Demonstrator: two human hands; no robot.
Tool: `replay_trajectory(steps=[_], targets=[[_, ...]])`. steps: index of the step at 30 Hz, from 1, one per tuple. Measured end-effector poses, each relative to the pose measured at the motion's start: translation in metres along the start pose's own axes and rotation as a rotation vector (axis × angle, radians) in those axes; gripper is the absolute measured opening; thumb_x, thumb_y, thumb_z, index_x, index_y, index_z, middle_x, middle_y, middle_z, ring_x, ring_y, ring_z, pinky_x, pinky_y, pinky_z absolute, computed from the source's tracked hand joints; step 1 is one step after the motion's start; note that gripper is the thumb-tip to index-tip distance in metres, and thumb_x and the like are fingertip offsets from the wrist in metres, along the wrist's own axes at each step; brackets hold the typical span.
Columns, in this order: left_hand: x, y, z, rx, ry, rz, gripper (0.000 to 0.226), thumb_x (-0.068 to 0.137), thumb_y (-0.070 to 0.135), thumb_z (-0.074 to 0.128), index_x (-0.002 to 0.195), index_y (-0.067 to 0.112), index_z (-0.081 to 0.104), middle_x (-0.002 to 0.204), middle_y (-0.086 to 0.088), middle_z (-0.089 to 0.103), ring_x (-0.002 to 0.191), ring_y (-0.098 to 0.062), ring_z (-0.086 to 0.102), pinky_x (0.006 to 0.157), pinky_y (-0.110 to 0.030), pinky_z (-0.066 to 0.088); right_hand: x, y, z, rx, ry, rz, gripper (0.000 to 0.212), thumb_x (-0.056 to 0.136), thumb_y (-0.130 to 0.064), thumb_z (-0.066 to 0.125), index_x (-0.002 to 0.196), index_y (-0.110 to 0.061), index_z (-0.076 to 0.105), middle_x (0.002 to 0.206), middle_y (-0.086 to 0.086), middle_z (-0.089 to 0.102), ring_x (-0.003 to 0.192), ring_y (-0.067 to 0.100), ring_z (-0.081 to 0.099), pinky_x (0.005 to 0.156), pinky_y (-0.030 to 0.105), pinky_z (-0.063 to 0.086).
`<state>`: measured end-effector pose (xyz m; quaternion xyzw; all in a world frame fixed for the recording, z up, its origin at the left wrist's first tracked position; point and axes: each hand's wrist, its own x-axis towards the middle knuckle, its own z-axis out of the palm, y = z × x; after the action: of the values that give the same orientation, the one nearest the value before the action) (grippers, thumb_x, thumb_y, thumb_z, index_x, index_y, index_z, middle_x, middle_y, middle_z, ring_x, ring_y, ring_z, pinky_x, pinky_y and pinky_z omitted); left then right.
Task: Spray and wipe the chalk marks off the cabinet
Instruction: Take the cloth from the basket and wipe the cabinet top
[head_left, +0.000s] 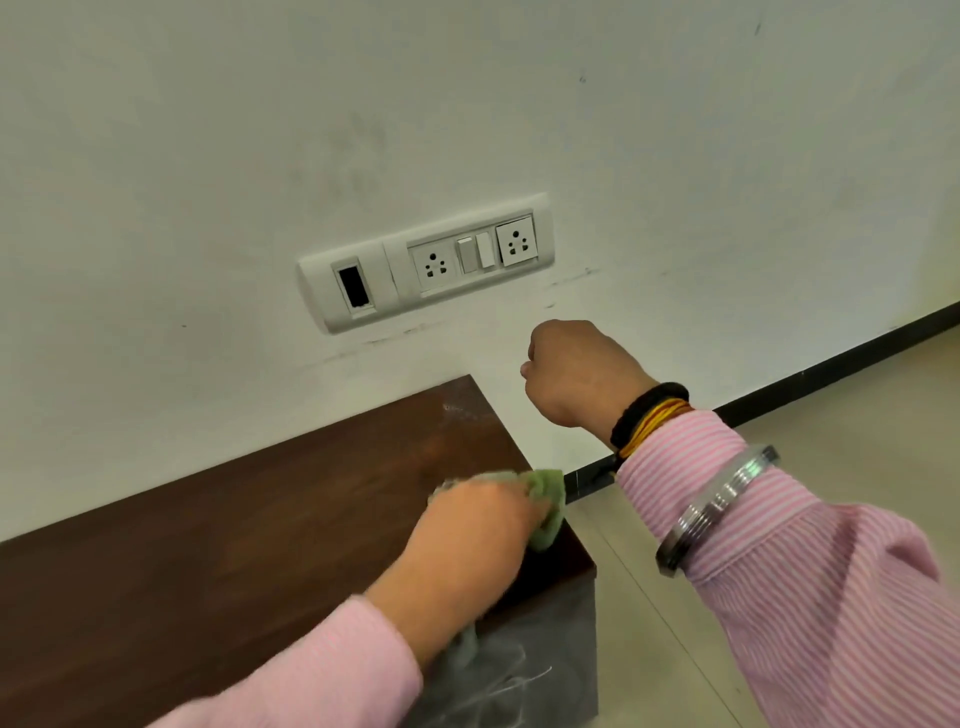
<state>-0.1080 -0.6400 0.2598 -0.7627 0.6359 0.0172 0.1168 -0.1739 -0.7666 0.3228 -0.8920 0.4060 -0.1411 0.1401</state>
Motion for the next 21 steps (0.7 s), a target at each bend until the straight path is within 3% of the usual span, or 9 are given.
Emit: replay_trajectory(steps=[2, 4, 6, 8, 11, 16, 19, 21], targets=[[0.033, -0.014, -0.004, -0.025, 0.045, -0.087, 0.042, 0.088, 0.001, 0.050, 0.120, 0.028, 0.058, 0.113, -0.002, 0.060, 0.093, -0.026, 0.060, 0.082, -0.039, 0.047, 0.000, -0.003, 0.001, -0.010, -0.008, -0.003, 0.023, 0.095, -0.014, 0.052, 0.073, -0.013, 0.048, 0.073, 0.001, 0.046, 0.080, 0.031, 0.057, 0.072, 0.033, 0.047], [0.063, -0.034, -0.005, -0.049, 0.083, -0.166, 0.037, 0.088, 0.001, 0.049, 0.114, 0.024, 0.060, 0.102, -0.004, 0.060, 0.089, -0.031, 0.060, 0.078, -0.040, 0.047, -0.001, -0.002, 0.001, -0.021, 0.003, 0.001, 0.012, 0.095, -0.015, 0.053, 0.083, -0.011, 0.055, 0.081, 0.003, 0.051, 0.086, 0.031, 0.060, 0.077, 0.034, 0.049], [0.081, -0.058, -0.004, -0.064, 0.148, -0.214, 0.036, 0.092, 0.004, 0.048, 0.121, 0.019, 0.062, 0.108, -0.010, 0.063, 0.097, -0.035, 0.063, 0.083, -0.042, 0.049, -0.001, -0.002, 0.000, -0.035, 0.018, 0.004, 0.009, 0.095, -0.017, 0.054, 0.098, -0.012, 0.060, 0.092, 0.006, 0.055, 0.093, 0.032, 0.062, 0.083, 0.037, 0.052], [0.086, -0.091, 0.000, -0.064, 0.176, -0.286, 0.036, 0.094, 0.008, 0.047, 0.127, 0.014, 0.062, 0.120, -0.016, 0.063, 0.108, -0.038, 0.063, 0.091, -0.046, 0.052, -0.001, -0.002, 0.002, -0.040, 0.014, 0.006, 0.010, 0.095, -0.016, 0.053, 0.100, -0.013, 0.060, 0.100, 0.008, 0.061, 0.093, 0.032, 0.062, 0.084, 0.038, 0.052], [0.073, -0.127, 0.011, -0.058, 0.141, -0.384, 0.038, 0.091, 0.010, 0.054, 0.127, 0.018, 0.065, 0.120, -0.015, 0.063, 0.107, -0.036, 0.063, 0.091, -0.045, 0.054, 0.000, 0.002, 0.005, -0.043, 0.005, 0.032, 0.015, 0.095, -0.016, 0.052, 0.107, -0.013, 0.061, 0.106, 0.009, 0.063, 0.094, 0.030, 0.062, 0.085, 0.038, 0.053], [0.060, -0.105, 0.018, 0.018, 0.105, -0.269, 0.041, 0.086, 0.010, 0.060, 0.124, 0.021, 0.065, 0.113, -0.013, 0.063, 0.102, -0.035, 0.064, 0.085, -0.045, 0.056, 0.004, 0.009, 0.006, -0.025, 0.002, 0.062, 0.009, 0.095, -0.017, 0.052, 0.100, -0.014, 0.059, 0.101, 0.008, 0.062, 0.091, 0.030, 0.062, 0.084, 0.039, 0.054], [0.093, -0.087, 0.013, -0.028, 0.139, -0.217, 0.041, 0.086, 0.006, 0.055, 0.123, 0.022, 0.064, 0.112, -0.013, 0.063, 0.102, -0.037, 0.064, 0.086, -0.047, 0.055, 0.003, 0.002, 0.008, -0.035, -0.007, 0.045, 0.004, 0.095, -0.018, 0.051, 0.093, -0.015, 0.054, 0.105, 0.010, 0.063, 0.095, 0.032, 0.062, 0.084, 0.037, 0.051], [0.118, -0.087, 0.006, -0.053, 0.169, -0.225, 0.038, 0.092, 0.005, 0.048, 0.124, 0.019, 0.064, 0.112, -0.013, 0.063, 0.103, -0.036, 0.064, 0.082, -0.040, 0.052, 0.001, -0.003, 0.011, -0.063, -0.021, 0.026, 0.007, 0.096, -0.018, 0.050, 0.100, -0.015, 0.055, 0.109, 0.010, 0.062, 0.098, 0.032, 0.062, 0.084, 0.036, 0.048]])
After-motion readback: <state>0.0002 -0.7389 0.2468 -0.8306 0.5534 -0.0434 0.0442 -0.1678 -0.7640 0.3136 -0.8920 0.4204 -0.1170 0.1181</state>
